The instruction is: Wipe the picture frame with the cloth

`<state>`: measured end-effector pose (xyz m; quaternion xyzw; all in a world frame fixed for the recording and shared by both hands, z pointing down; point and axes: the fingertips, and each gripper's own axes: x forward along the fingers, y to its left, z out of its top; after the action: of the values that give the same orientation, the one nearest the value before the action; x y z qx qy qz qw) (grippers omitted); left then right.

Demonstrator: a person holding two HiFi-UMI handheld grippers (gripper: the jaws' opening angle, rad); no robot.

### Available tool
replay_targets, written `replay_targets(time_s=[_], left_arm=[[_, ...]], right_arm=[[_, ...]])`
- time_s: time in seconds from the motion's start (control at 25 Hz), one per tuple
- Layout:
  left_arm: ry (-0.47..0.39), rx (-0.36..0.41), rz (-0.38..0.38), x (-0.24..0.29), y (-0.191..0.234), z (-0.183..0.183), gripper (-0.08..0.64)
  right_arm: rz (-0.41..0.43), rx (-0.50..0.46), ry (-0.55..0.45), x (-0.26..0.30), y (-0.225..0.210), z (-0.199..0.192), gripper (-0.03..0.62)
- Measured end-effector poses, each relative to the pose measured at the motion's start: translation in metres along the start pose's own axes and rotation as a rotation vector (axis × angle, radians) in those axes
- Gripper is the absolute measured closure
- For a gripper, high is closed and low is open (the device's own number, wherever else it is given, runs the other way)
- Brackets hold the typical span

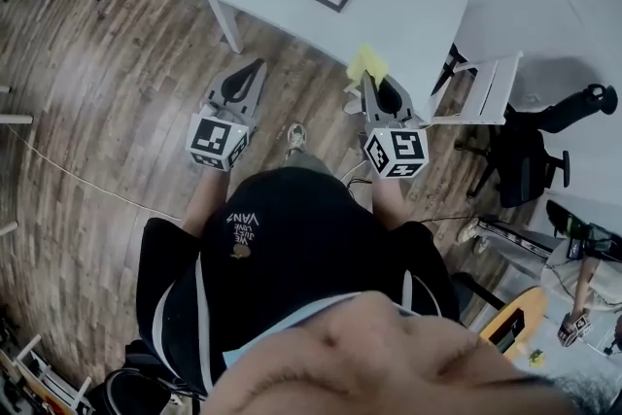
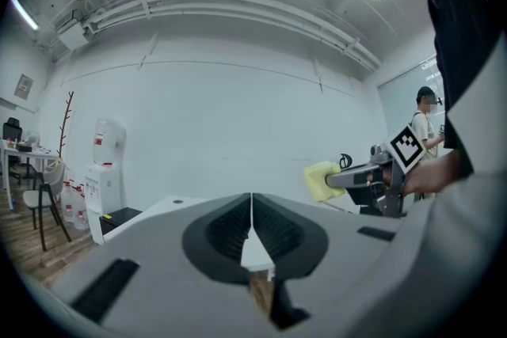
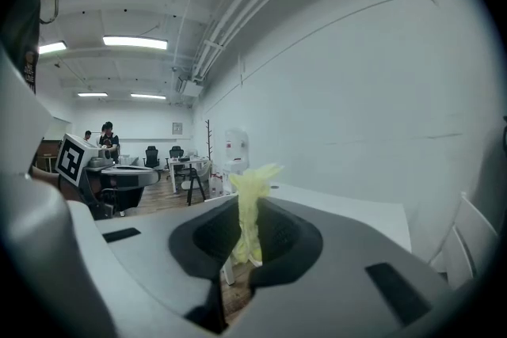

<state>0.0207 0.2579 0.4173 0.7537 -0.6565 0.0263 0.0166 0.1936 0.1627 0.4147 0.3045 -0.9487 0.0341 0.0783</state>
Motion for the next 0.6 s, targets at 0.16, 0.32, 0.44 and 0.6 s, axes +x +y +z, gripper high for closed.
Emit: replay_targets(time_s=[0.16, 0.32, 0.44, 0.6], left_arm=[[0.008, -0.007, 0.014, 0.025, 0.012, 0.0, 0.543], [0.012, -0.011, 0.036, 0.053, 0.024, 0.001, 0.543], [0.013, -0.013, 0.049, 0.072, 0.034, 0.002, 0.543], [0.013, -0.017, 0.065, 0.096, 0.042, 0.003, 0.543]], right_arm=[[0.023, 0.005, 0.011, 0.025, -0.014, 0.002, 0.548], [0.047, 0.005, 0.016, 0.052, -0.033, 0.006, 0.549], [0.067, 0.003, 0.021, 0.071, -0.044, 0.008, 0.548], [0.088, 0.011, 0.031, 0.09, -0.059, 0.007, 0.548]])
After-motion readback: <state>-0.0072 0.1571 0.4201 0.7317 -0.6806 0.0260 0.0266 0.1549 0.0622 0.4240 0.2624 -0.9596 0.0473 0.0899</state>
